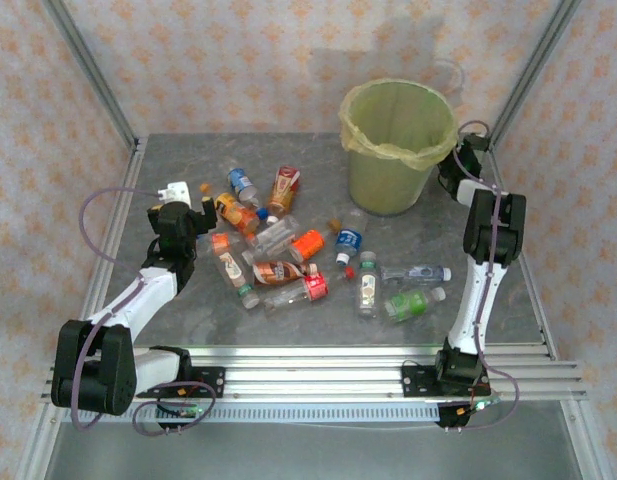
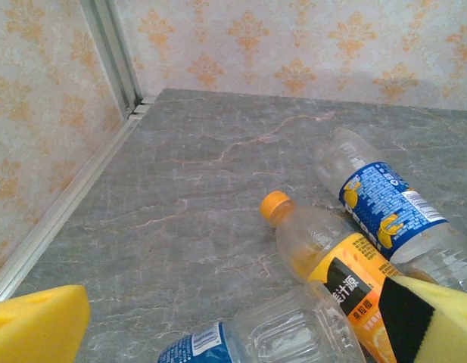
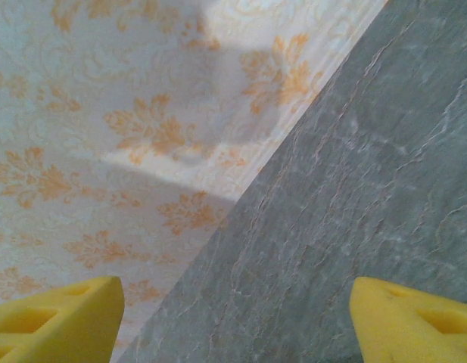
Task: Put the plastic bottles in the bin
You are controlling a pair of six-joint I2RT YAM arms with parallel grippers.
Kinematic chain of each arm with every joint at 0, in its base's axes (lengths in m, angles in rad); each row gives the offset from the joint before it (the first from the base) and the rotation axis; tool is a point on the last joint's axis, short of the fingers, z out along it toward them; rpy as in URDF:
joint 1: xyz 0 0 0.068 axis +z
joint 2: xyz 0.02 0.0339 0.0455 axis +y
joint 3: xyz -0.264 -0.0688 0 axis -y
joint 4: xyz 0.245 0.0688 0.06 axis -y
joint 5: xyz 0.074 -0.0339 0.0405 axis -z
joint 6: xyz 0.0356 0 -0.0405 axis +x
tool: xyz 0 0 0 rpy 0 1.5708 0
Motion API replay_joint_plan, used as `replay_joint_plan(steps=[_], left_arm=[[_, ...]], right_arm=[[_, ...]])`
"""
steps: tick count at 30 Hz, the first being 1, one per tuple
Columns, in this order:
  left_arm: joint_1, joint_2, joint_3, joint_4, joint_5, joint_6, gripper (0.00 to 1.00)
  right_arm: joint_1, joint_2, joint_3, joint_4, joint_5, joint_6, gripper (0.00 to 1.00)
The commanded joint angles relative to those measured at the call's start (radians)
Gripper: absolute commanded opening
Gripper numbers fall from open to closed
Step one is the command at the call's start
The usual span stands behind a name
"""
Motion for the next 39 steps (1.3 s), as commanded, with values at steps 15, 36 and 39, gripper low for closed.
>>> replay_joint_plan(steps=[15,36,39], left_arm=[[-0.005,-0.030,0.037,-0.038,0.013,0.001,1.00],[-0.005,-0.021,0.044,-0.037,0.009,-0.002,1.00],[-0.006,-0.024,0.045,-0.039,0.010,-0.004,1.00]], right_arm=[[0.149,0.107,0.243,-0.116,0.130,0.007,0.79],[0.291,0.321,0.657,-0.299,0.170,0.029,0.79],[0.299,0.319,0.651,-0.308,0.161,0.026,0.79]])
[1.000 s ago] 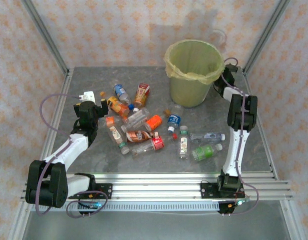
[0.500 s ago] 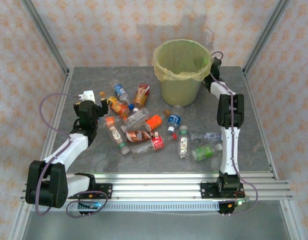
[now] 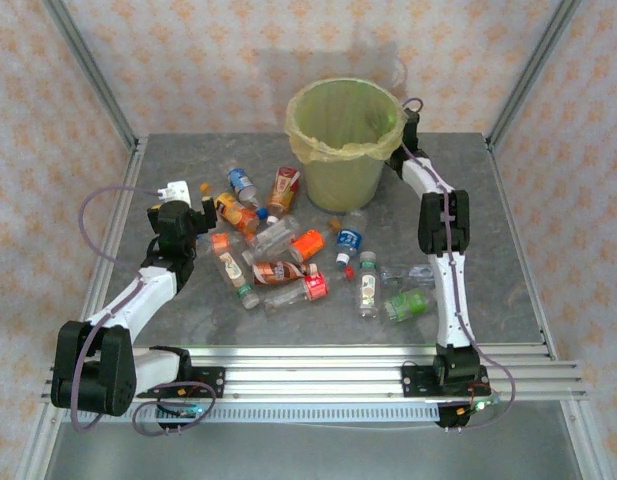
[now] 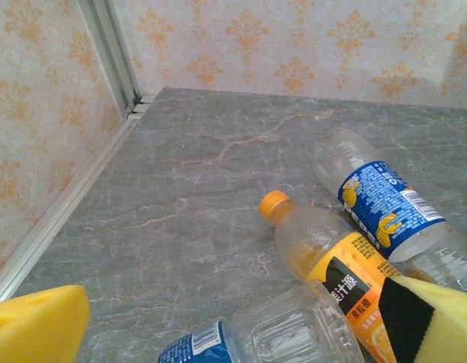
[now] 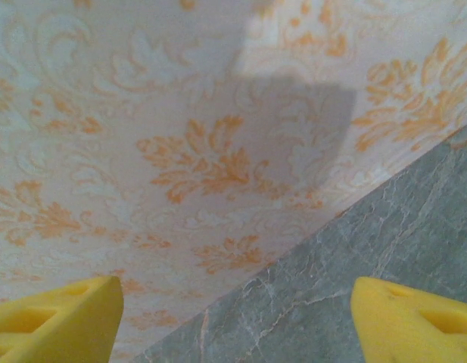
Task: Put the plastic bottles in the bin
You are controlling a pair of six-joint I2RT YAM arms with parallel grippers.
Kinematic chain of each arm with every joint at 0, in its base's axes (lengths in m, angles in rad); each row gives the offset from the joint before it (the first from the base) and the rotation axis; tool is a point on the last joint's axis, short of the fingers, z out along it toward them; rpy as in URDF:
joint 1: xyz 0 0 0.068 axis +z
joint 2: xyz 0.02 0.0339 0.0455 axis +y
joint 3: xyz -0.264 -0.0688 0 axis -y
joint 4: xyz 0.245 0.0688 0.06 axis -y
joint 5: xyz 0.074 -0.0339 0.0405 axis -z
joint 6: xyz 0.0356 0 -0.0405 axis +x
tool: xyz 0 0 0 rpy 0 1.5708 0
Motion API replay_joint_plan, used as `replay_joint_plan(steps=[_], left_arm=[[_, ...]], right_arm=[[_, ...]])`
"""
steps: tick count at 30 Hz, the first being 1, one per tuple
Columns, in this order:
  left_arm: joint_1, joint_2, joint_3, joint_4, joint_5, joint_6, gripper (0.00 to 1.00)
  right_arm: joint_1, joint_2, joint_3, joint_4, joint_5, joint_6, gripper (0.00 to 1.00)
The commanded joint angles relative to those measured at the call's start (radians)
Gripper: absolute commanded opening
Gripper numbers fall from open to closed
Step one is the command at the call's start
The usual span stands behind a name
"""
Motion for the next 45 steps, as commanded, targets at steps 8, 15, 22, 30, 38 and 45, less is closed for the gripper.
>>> replay_joint_plan(steps=[8,15,22,30,38,45], left_arm=[[-0.007,-0.023,0.043,-0.023,0.011,-0.013,1.00],[-0.005,-0.043,0.052,-0.040,0.008,-0.011,1.00],[-0.006,-0.080,0.066,-0.065,-0.003,-0.011,1.00],[-0.005,-0.136,0.100,-0.154,-0.023,-0.082,1.00],[-0.003,-0.224,0.126,-0.264,-0.058,-0.194,1.00],[0.010,-0.232,0.195,-0.413,-0.025,-0.298,1.00]], right_arm=[[0.024,-0.024,-0.020,-0.019,-0.006,-0.016,0.79],[0.022,-0.085,-0.045,-0.073,0.054,-0.072,0.83],[-0.021,-0.176,-0.044,-0.207,0.177,-0.146,0.99],[-0.070,-0.351,-0.135,-0.468,0.447,-0.172,0.99],[-0.122,-0.644,-0.533,-0.529,0.613,-0.059,0.99],[-0.120,-0.940,-0.901,-0.493,0.723,-0.085,0.99]])
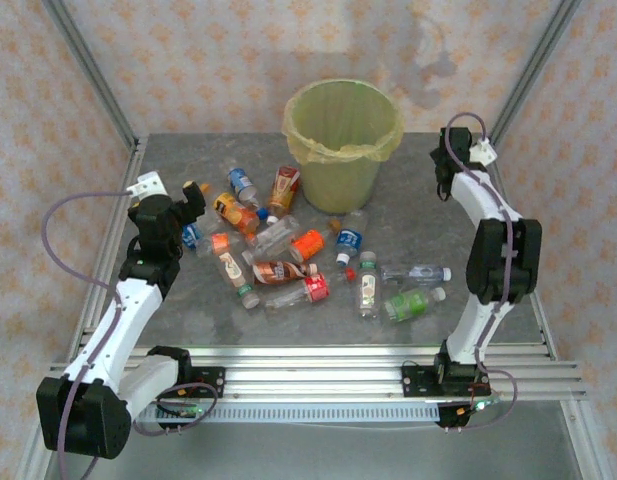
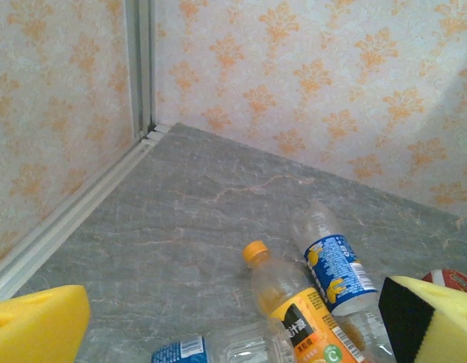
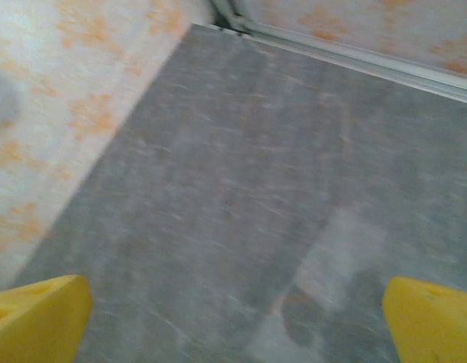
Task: Put the plastic bottles in the bin
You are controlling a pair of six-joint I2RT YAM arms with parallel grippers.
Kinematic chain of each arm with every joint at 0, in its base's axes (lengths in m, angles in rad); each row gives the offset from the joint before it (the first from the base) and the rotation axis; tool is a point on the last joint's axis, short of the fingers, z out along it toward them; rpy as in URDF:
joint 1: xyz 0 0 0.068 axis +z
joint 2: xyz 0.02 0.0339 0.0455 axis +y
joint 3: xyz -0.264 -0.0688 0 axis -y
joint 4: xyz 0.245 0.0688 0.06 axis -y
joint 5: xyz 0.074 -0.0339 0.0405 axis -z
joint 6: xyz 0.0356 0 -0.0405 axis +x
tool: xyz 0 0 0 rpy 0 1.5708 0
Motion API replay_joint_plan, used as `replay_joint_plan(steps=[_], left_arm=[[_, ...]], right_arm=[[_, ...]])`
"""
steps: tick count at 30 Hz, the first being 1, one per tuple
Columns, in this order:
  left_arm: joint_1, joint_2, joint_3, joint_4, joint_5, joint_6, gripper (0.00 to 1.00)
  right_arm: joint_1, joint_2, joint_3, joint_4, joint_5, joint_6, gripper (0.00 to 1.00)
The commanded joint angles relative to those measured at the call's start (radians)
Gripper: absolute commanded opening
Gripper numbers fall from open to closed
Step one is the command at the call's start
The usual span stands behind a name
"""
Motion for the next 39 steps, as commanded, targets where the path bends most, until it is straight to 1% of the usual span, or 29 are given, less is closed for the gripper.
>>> replay_joint_plan(steps=[1,5,8,12,14,18,21,22,24,26,28,29,30,36,39], left_arm=[[0.010,-0.007,0.058,-0.123,0.018,-0.075,1.00],[0.013,-0.003,0.073,-0.162,0.056,-0.114,1.00],[0.015,-0.009,0.073,-0.181,0.063,-0.160,1.00],[0.015,-0.022,0.063,-0.179,0.113,-0.167,1.00],[0.015,-0.034,0.052,-0.176,0.138,-0.169,1.00],[0.015,-0.072,0.039,-0.203,0.183,-0.155,1.00],[0.013,-0.098,0.037,-0.231,0.214,-0.149,1.00],[0.013,-0.106,0.037,-0.238,0.221,-0.150,1.00],[0.012,-0.119,0.033,-0.246,0.238,-0.156,1.00],[0.012,-0.128,0.026,-0.244,0.239,-0.169,1.00],[0.012,-0.131,0.018,-0.241,0.229,-0.178,1.00],[0.012,-0.131,0.016,-0.241,0.224,-0.184,1.00],[0.012,-0.129,0.014,-0.241,0.221,-0.188,1.00],[0.012,-0.109,0.020,-0.238,0.217,-0.195,1.00],[0.012,-0.106,0.021,-0.239,0.212,-0.189,1.00]], right_arm=[[0.007,-0.163,-0.116,-0.042,0.106,-0.005,0.99],[0.024,-0.343,-0.281,-0.144,0.121,0.027,0.99],[0.066,-0.489,-0.387,-0.266,0.161,0.077,0.99],[0.127,-0.721,-0.505,-0.442,0.158,0.148,0.99],[0.148,-0.844,-0.565,-0.504,0.127,0.173,0.99],[0.153,-1.097,-0.666,-0.635,0.012,0.213,0.99],[0.157,-1.201,-0.706,-0.741,-0.081,0.248,0.99],[0.159,-1.221,-0.719,-0.762,-0.111,0.258,1.00],[0.172,-1.255,-0.750,-0.791,-0.172,0.278,0.96],[0.189,-1.272,-0.775,-0.806,-0.215,0.296,0.95],[0.209,-1.268,-0.796,-0.805,-0.255,0.303,0.95],[0.225,-1.261,-0.808,-0.796,-0.274,0.304,0.98],[0.242,-1.250,-0.815,-0.786,-0.286,0.307,0.99],[0.389,-1.151,-0.829,-0.723,-0.262,0.349,0.99],[0.438,-1.076,-0.847,-0.669,-0.265,0.359,0.99]])
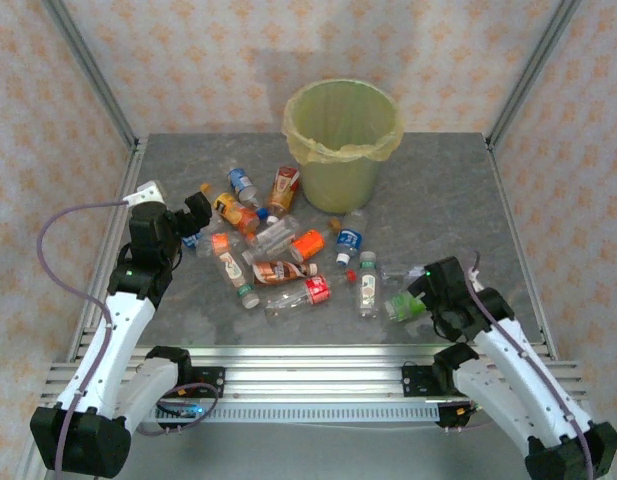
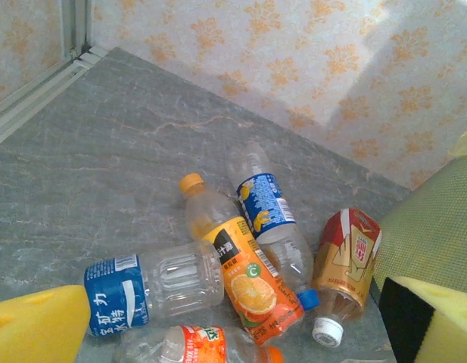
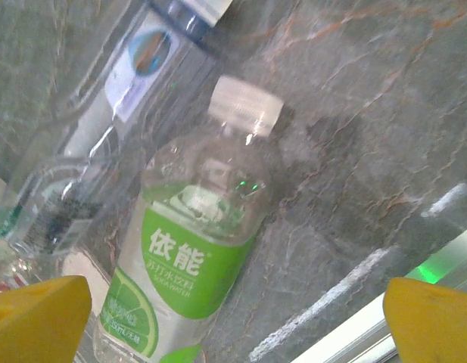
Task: Put the plastic bottles in the bin
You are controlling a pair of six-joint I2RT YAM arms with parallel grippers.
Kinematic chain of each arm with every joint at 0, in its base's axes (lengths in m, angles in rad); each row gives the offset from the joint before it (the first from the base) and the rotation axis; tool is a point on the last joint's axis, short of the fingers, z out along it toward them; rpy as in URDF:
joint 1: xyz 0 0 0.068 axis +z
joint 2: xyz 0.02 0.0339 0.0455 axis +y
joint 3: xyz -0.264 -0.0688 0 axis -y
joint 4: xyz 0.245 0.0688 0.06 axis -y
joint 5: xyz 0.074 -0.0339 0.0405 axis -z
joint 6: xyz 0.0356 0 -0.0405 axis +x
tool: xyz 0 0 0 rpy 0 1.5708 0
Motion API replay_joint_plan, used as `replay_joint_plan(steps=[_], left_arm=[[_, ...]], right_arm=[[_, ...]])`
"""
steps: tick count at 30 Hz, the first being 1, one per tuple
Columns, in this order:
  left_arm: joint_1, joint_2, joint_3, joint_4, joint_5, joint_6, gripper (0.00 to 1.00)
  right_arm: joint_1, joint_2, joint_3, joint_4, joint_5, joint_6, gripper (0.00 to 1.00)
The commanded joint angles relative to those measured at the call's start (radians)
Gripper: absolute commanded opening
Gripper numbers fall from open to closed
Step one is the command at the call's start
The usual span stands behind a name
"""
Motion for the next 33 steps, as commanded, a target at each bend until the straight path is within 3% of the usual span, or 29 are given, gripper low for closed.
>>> replay_joint_plan(steps=[1,12,22,28,33], left_arm=[[0.005,0.003,-0.003,-0.016,-0.003,-0.009,1.00],[0.005,0.007,-0.007,-0.022,-0.010,0.002,1.00],[0.005,0.013,0.003,-0.027,-0.019,0.008,1.00],[0.005,0.014,0.010,-0.036,-0.025,0.011,1.00],[0.005,0.011,0.012,-0.039,-0.034,0.013,1.00]], right_arm=[[0.049,0.068,-0.033,0.076,0.003,0.031,0.99],[0.097,0.265,-0.078,0.252,0.026,0.037,0.96],[0.097,0.317,-0.163,0.390,0.099,0.088,0.86],[0.095,0.381,-0.119,0.359,0.128,0.059,0.73],[0.095,0.312,-0.037,0.204,0.191,0.023,0.46]])
